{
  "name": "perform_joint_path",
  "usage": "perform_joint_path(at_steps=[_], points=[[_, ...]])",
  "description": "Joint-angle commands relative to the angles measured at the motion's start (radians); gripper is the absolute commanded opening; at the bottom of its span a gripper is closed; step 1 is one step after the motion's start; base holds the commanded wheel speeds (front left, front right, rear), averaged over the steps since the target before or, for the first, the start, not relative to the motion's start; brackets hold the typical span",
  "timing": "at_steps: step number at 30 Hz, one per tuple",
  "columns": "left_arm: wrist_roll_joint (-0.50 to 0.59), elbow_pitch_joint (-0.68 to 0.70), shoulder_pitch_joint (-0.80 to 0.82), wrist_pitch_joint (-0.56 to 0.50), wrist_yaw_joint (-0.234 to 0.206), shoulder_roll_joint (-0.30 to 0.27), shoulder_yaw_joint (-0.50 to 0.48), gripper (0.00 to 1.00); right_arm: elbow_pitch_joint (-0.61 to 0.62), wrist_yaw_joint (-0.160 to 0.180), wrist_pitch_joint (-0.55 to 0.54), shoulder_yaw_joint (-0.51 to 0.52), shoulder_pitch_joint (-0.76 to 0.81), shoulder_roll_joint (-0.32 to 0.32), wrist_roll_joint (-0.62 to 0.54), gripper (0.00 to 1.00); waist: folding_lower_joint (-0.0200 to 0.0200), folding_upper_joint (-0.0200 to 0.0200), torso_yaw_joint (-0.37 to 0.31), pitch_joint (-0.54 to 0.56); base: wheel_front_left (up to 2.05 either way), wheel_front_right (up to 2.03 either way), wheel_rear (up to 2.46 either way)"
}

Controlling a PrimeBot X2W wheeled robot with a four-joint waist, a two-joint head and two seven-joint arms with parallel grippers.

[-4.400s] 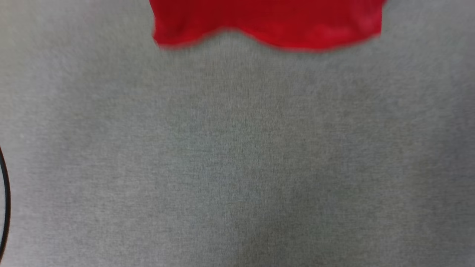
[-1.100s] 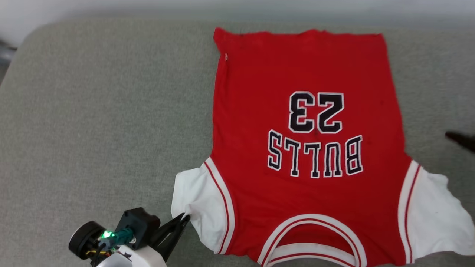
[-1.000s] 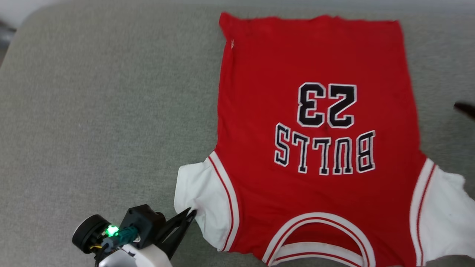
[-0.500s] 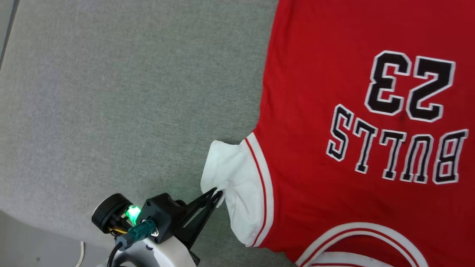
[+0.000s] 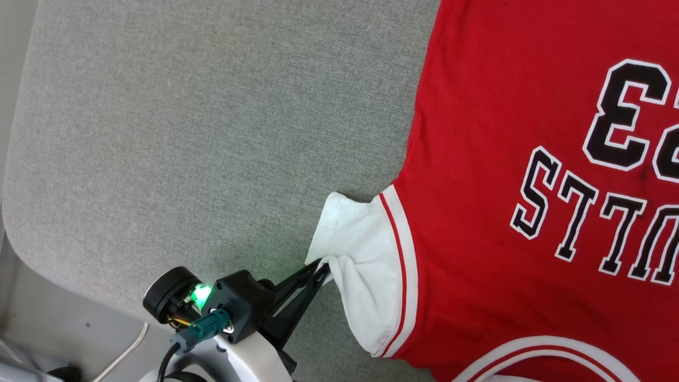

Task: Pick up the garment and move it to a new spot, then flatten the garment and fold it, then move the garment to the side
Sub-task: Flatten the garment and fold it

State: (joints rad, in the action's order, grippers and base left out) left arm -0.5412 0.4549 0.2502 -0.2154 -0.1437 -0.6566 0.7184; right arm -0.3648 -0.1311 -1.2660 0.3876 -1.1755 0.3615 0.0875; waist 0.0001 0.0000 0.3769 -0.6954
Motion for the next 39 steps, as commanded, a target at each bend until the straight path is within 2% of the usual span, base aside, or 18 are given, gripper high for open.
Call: perform_joint_path(at_steps=[1,2,3,4,13,20,28,39], points=[[-0.002,-0.003,0.008,0.005,0.002,0.003,0.0,0.0,-0.025,0.001,0.0,-0.008,0.012,-0.015,0.003,1.0,-0.0001,0.0,0.002,-0.001,0.0,0.0,0.0],[-0.002,-0.005,0.01,0.006,0.002,0.004,0.001,0.0,-0.034,0.001,-0.001,-0.012,0.018,-0.015,0.006,0.93,-0.0001,0.0,0.004,-0.002,0.0,0.0,0.0],[-0.002,-0.007,0.012,0.007,0.001,0.006,0.001,0.0,-0.042,0.001,-0.004,-0.022,0.026,-0.014,0.009,0.28,-0.0001,0.0,0.005,-0.002,0.0,0.0,0.0],[-0.003,-0.008,0.014,0.008,0.001,0.009,0.001,0.0,-0.047,0.001,-0.007,-0.033,0.035,-0.012,0.016,0.0,-0.0001,0.0,0.006,-0.001,0.0,0.0,0.0],[-0.005,-0.025,0.023,0.017,0.0,0.016,0.0,0.0,-0.062,0.001,0.011,-0.053,0.087,0.038,0.029,0.0,-0.0001,0.0,-0.007,0.032,0.0,0.0,0.0],[-0.011,-0.048,0.013,0.018,-0.01,0.015,-0.005,0.0,-0.083,0.001,0.047,-0.058,0.188,0.039,0.061,0.0,-0.0001,0.0,-0.047,0.131,0.0,0.0,0.0],[-0.034,-0.079,-0.023,0.01,-0.028,0.002,-0.008,0.0,-0.073,0.001,0.096,-0.096,0.399,0.03,0.151,0.0,-0.0001,0.0,-0.116,0.302,0.0,0.0,0.0],[-0.083,-0.146,-0.095,0.046,-0.069,0.038,-0.011,0.0,0.027,0.001,0.114,-0.071,0.739,-0.006,0.31,0.0,-0.0001,0.0,-0.206,0.497,0.0,0.0,0.0]])
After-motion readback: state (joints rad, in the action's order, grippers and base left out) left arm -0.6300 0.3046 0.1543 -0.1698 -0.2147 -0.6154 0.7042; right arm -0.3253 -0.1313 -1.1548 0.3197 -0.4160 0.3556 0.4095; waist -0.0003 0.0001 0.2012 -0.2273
